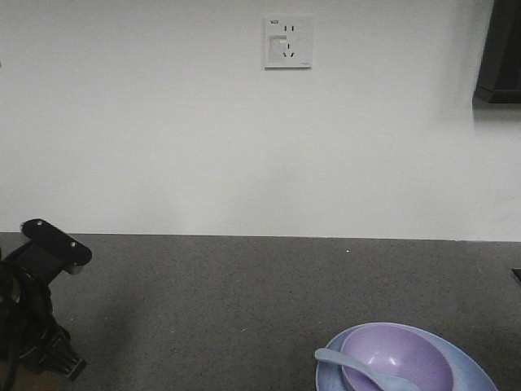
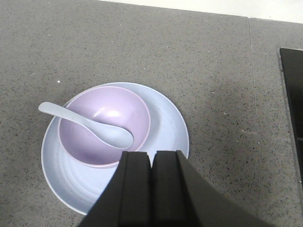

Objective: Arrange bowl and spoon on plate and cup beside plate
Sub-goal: 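Grasp the brown paper cup rim with the left gripper and lift, then set the paper cup down beside the plate and open the left gripper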

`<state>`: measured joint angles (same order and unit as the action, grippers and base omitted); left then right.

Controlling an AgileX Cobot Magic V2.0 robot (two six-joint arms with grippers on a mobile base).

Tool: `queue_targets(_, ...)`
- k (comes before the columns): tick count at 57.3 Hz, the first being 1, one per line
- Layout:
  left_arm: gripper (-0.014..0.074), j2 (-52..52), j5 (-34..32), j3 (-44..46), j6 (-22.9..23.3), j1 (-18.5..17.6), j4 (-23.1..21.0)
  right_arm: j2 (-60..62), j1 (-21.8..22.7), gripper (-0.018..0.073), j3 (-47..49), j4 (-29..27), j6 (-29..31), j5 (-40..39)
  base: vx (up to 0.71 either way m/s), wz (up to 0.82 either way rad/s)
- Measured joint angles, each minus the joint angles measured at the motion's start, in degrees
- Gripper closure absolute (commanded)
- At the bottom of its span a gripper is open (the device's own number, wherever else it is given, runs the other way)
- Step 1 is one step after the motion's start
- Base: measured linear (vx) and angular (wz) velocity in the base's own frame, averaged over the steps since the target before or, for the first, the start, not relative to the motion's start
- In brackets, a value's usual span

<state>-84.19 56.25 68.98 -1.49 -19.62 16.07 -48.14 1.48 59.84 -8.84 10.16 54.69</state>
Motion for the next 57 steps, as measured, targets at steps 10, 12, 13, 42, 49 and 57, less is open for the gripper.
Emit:
queue_targets(10, 0.0463, -2.0, 0.0, 0.0, 0.0, 0.0, -0.3, 0.0, 0.0, 0.0571, 0.0, 0.0, 0.0, -0.1, 0.00, 0.00)
queue_targets(12, 0.0542, -2.1, 0.0, 0.0, 0.0, 0.0, -0.3, 0.0, 0.0, 0.0571, 0.0, 0.0, 0.0, -0.1, 0.00, 0.00)
queue_targets(13, 0.0575, -2.1, 0.0, 0.0, 0.0, 0.0, -0.3, 0.0, 0.0, 0.0571, 0.0, 0.0, 0.0, -0.1, 0.00, 0.00)
queue_targets(42, 0.0600, 0.5, 5.2, 10.6, -4.1, -0.3, -8.2, 0.0, 0.0, 0.0571, 0.0, -0.1, 0.0, -0.1, 0.00, 0.00)
queue_targets(49, 0.0599, 0.8, 6.5, 15.8, -8.3, -2.4, -14.7, 0.0, 0.0, 0.0571, 0.0, -0.2, 0.0, -0.1, 0.00, 0.00)
queue_targets(57, 0.0596, 0.1, 6.6, 19.5, -9.6, -7.0, -19.4, 0.0, 0.0, 0.0571, 0.0, -0.3, 0.0, -0.1, 0.00, 0.00)
